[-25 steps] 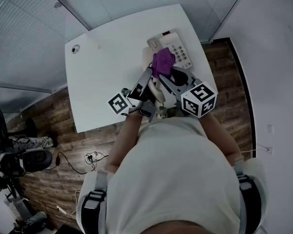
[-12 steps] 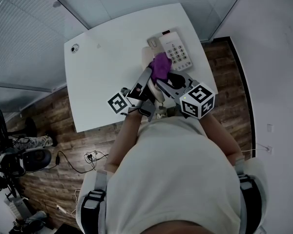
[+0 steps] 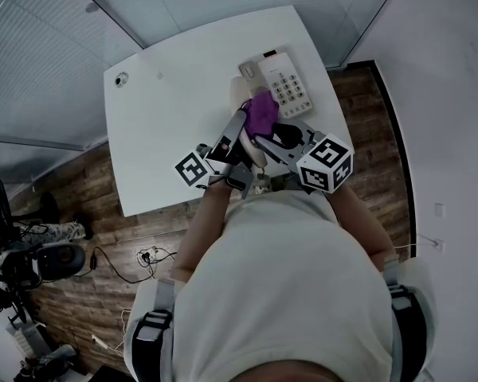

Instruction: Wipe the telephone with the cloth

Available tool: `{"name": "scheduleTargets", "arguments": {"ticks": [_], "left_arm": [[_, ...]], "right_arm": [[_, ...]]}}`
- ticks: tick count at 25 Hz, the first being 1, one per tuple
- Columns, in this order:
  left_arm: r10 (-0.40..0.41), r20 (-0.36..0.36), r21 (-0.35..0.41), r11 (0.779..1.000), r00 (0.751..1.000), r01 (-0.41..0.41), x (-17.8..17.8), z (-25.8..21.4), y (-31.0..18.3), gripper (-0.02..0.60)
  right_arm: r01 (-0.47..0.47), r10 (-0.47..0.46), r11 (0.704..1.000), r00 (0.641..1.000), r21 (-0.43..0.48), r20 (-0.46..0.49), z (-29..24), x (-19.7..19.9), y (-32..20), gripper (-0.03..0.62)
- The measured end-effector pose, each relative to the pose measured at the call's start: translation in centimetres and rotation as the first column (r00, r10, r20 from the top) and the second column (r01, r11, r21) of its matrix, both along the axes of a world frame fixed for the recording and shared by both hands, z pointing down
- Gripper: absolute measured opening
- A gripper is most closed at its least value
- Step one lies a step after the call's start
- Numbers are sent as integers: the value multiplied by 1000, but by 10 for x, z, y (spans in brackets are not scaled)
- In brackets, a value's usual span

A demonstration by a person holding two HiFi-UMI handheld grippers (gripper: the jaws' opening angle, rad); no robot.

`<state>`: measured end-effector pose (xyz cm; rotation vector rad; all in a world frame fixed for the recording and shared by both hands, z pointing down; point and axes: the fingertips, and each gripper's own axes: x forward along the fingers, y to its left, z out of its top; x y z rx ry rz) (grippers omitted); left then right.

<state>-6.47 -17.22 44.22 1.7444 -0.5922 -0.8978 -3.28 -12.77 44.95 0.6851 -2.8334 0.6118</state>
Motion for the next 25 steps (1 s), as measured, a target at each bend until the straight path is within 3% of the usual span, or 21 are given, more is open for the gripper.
{"name": "scheduleTargets", "arguments": {"ticks": [16, 25], "left_arm": [[-35, 2, -15, 999, 999, 35, -8, 3, -1, 227], [-66, 14, -12, 998, 998, 67, -14, 4, -2, 227]], "right_arm": [[90, -90, 996, 996, -1, 9, -1, 7, 17, 133], [90, -89, 996, 996, -14, 7, 4, 15, 22, 133]]}}
